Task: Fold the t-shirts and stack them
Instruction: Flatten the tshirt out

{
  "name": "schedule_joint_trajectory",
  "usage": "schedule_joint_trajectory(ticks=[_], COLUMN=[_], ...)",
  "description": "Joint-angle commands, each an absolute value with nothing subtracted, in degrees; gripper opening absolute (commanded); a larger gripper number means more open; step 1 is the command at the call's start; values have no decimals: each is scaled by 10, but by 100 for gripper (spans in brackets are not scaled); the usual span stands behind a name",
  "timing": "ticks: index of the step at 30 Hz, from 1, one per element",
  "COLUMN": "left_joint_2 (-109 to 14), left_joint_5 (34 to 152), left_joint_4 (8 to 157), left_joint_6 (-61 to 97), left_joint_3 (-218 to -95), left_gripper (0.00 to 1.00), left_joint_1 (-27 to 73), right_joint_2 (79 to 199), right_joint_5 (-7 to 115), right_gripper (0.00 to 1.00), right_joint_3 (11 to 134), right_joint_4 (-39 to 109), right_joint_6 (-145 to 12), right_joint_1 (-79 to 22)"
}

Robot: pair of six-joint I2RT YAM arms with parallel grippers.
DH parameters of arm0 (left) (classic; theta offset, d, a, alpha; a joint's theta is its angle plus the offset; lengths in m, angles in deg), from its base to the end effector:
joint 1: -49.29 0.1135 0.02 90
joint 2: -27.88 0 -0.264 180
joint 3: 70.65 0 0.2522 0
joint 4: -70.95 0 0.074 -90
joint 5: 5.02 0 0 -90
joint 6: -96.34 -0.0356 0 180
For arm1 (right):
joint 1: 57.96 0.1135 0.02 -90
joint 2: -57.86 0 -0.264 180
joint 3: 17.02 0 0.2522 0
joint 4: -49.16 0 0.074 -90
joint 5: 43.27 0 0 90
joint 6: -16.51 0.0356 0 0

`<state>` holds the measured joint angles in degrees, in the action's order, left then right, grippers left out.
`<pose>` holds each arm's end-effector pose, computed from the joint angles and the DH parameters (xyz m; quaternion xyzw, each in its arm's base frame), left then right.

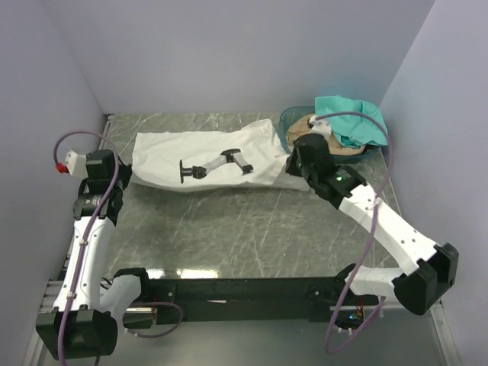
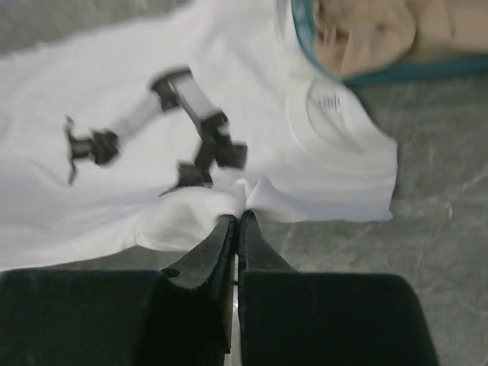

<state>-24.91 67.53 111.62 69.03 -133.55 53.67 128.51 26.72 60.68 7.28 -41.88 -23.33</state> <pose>0.2002 0.0260 0.3131 -0.5369 0.6740 -0.1237 0.4921 0.2299 0.1440 0.3322 0.0574 0.8747 0.1202 0.4661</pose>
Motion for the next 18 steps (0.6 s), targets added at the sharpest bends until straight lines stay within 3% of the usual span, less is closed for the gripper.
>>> schedule_joint_trajectory(ticks=[1, 7, 18], left_joint_2=[-237, -248, -189], left_joint_5=[660, 678, 711], left_joint_4=[1113, 1153, 1155], left_joint_6=[694, 661, 611], left_joint_3=[-1427, -1579, -1765], left_gripper=[1, 1, 1], left_joint_1=[538, 538, 538], right_joint_2=[1248, 1197, 1146], right_joint_5=[228, 206, 272], right_gripper=[0, 0, 0], right_joint_3=[687, 786, 1028], right_joint_4=[109, 119, 57], right_joint_6=[-474, -541, -635], right_joint_1=[-250, -259, -260])
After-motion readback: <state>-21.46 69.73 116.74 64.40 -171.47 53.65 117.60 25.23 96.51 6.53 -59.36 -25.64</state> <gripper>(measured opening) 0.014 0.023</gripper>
